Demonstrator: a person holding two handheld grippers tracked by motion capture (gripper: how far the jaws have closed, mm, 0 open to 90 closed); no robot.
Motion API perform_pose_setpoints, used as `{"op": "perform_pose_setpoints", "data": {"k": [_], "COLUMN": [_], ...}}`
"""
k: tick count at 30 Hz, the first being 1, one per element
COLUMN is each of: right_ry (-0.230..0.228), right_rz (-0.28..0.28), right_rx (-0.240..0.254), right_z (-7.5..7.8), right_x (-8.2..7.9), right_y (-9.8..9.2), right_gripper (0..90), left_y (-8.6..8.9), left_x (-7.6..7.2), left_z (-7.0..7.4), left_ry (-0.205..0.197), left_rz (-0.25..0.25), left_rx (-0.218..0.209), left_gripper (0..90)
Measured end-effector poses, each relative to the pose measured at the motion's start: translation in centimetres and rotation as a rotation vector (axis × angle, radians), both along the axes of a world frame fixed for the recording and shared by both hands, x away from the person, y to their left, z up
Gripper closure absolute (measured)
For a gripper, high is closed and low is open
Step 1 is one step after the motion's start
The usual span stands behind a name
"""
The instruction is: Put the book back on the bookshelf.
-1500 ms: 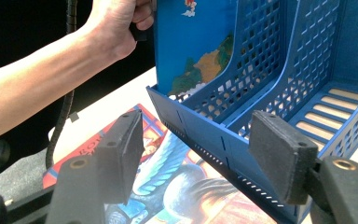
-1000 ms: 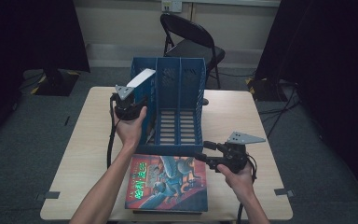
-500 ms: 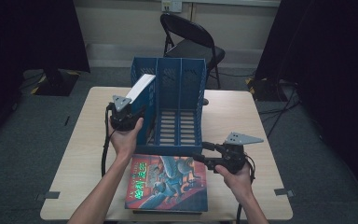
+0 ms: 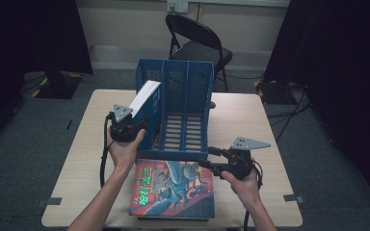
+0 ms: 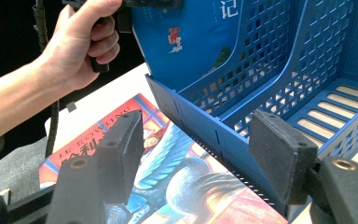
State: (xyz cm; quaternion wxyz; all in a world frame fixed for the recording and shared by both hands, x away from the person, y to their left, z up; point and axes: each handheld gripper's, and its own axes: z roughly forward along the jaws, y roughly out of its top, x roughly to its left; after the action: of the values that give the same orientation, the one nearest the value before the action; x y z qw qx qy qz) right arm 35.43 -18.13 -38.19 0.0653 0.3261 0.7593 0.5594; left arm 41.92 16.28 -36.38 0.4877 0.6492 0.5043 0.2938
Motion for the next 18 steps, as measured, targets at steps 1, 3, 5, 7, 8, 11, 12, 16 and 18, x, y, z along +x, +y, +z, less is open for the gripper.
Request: {"op": "perform_pose_setpoints", "data": {"k": [1, 3, 5, 7, 8, 11, 12, 16, 18], "right_ry": [0.0, 0.002, 0.0, -0.001, -0.002, -0.001, 0.001, 0.002, 0.003], "right_rz": [0.001, -0.001, 0.0, 0.0, 0.001, 0.0, -0.001, 0.0, 0.001], "right_rx": [0.0, 0.001, 0.001, 0.0, 0.001, -0.001, -0.001, -0.004, -0.003], "right_z": [0.0, 0.0, 0.0, 0.1, 0.1, 0.0, 0.0, -0.1, -0.1], "right_x": [0.0, 0.0, 0.0, 0.0, 0.0, 0.0, 0.0, 0.1, 0.1], "right_y": [0.0, 0.0, 0.0, 0.0, 0.0, 0.0, 0.0, 0.1, 0.1], "right_gripper": [35.2, 35.3, 35.2, 35.2, 35.2, 35.3, 35.2, 35.2, 35.2], "left_y": [0.0, 0.4, 0.6, 0.8, 0.8, 1.1, 1.3, 1.7, 1.9], "left_x": [-0.1, -0.2, -0.2, -0.2, -0.2, -0.2, -0.2, -0.3, -0.3], "left_z": [0.1, 0.4, 0.6, 0.7, 0.7, 0.8, 0.9, 1.3, 1.5], "left_ry": [-0.003, 0.007, 0.016, 0.023, 0.027, 0.043, 0.049, 0.069, 0.074], "left_rz": [-0.004, -0.028, -0.037, -0.045, -0.044, -0.075, -0.087, -0.103, -0.111], "left_rx": [0.001, -0.007, -0.005, 0.0, 0.002, -0.007, -0.013, -0.013, -0.018], "left_gripper": [54.2, 51.9, 51.1, 49.9, 49.7, 48.7, 47.9, 47.8, 47.0]}}
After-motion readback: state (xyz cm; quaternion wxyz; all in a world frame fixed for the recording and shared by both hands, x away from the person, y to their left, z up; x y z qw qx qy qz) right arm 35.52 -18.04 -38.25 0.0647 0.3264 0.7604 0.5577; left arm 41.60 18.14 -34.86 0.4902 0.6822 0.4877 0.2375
